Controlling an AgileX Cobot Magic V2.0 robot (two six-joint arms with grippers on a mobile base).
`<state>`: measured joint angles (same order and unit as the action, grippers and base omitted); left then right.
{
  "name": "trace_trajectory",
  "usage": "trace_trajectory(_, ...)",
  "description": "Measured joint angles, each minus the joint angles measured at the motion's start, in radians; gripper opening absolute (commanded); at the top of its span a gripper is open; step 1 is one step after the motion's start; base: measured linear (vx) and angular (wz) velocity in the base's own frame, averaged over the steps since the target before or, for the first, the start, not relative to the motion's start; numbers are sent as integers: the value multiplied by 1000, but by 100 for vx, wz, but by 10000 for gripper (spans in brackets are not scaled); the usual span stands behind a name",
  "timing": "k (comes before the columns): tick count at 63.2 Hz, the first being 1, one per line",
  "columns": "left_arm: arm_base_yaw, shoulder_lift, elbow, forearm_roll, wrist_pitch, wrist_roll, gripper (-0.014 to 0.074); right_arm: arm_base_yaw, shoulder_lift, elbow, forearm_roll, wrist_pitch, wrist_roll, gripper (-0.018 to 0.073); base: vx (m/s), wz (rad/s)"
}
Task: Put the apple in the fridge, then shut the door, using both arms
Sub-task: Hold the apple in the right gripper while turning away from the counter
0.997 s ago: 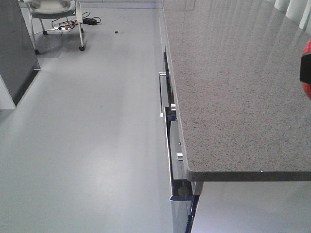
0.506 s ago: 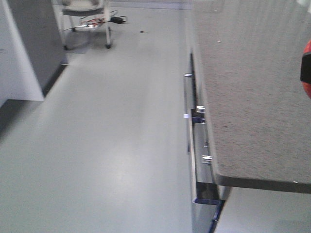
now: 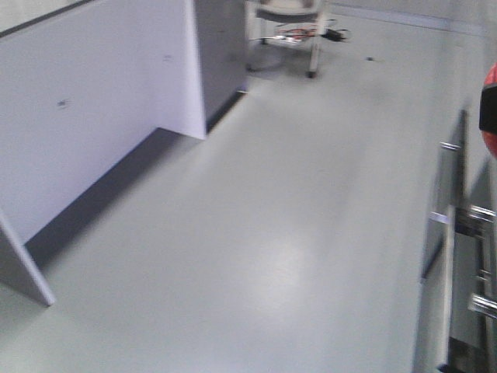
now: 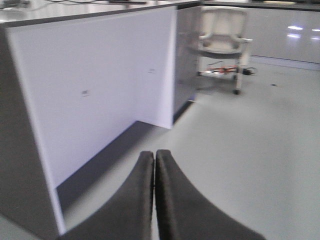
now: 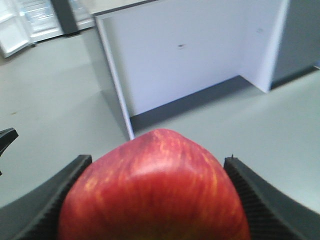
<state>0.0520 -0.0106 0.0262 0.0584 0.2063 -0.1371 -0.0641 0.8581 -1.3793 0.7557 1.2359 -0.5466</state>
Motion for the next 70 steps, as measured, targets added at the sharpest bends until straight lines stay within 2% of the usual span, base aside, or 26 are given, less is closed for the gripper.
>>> trace_trajectory(70,0,0,0,0,0,0,-6,0,0,0,0,0,0,-3,3,61)
